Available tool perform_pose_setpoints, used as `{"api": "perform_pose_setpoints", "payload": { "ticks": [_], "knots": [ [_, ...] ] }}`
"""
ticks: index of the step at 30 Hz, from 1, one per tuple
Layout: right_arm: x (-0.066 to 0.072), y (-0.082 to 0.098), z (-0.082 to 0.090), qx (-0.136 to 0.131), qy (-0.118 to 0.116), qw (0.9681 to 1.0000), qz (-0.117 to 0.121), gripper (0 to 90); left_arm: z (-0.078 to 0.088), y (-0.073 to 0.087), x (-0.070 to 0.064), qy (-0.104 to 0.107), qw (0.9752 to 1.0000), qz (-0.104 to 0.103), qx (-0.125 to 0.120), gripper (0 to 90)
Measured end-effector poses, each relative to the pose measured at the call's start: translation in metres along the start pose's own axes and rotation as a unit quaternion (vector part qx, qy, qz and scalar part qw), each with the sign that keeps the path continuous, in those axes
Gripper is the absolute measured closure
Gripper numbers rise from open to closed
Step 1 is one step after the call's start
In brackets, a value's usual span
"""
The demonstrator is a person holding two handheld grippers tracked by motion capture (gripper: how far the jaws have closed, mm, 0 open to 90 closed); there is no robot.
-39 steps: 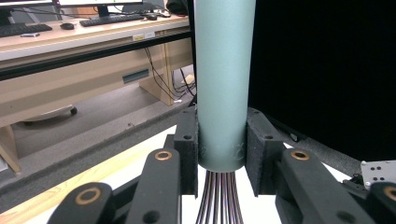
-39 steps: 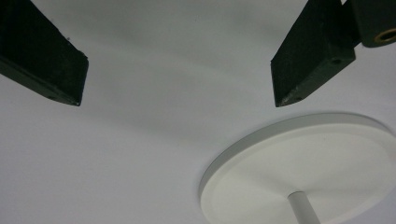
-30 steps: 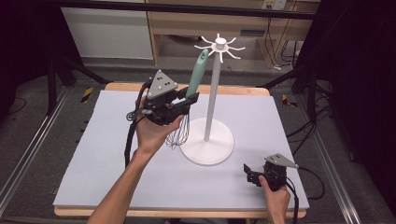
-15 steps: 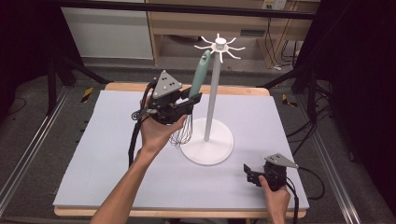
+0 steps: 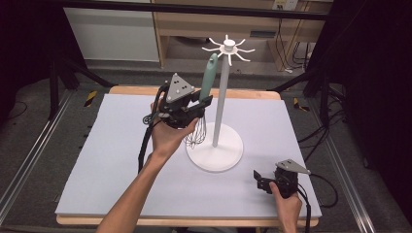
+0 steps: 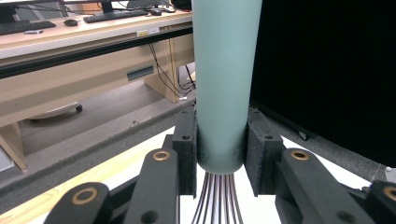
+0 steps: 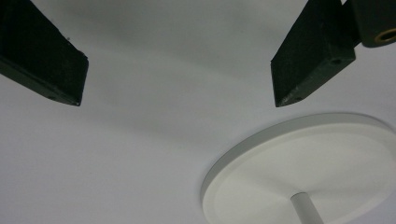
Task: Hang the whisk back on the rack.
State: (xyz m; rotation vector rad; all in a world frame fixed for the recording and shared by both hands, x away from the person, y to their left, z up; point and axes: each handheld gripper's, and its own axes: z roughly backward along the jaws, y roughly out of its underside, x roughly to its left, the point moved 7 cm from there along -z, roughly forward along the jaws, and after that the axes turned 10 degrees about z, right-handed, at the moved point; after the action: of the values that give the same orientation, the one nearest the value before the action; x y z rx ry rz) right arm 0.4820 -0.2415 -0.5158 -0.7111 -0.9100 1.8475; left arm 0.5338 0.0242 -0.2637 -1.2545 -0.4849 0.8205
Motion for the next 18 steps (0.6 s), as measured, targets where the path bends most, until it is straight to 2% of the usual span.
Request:
{"api": "perform_pose_setpoints", "payload": {
  "ticks": [5,10,14,18],
  "knots": [
    [-0.001,0.000,0.000,0.001,0.000,1.0000,-0.002,4.5,-0.001,0.000,0.000,-0.002,1.0000,-0.006,-0.001,67.5],
    [-0.002,0.001,0.001,0.001,0.001,1.0000,-0.007,4.5,0.004,-0.002,-0.003,0.003,0.9999,-0.014,-0.009,61.9],
    [-0.002,0.001,0.001,0.002,0.000,0.9999,-0.011,4.5,0.011,0.001,-0.007,0.015,0.9996,-0.018,-0.016,55.5],
    [-0.003,0.002,0.002,0.000,0.002,1.0000,-0.009,4.5,0.021,0.010,-0.004,0.007,0.9998,-0.013,-0.010,49.7]
  ]
}}
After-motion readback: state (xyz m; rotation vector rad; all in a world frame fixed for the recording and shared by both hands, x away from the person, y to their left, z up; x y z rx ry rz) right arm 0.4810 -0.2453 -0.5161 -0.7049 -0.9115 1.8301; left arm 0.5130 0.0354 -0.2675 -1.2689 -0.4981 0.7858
